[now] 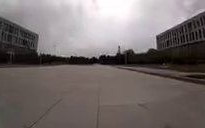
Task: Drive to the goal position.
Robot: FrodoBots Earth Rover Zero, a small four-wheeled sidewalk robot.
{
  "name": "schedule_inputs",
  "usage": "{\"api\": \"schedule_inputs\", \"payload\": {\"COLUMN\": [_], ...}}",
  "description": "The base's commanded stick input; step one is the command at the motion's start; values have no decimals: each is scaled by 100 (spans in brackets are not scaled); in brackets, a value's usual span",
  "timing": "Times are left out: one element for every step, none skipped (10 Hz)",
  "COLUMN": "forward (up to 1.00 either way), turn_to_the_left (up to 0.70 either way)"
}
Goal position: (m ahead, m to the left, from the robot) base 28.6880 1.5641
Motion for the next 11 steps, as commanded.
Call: {"api": "schedule_inputs", "payload": {"forward": [70, 70, 70, 70, 70, 70, 70, 70, 70, 70, 70], "turn_to_the_left": [0, 0, 0, 0, 0, 0, 0, 0, 0, 0, 0]}}
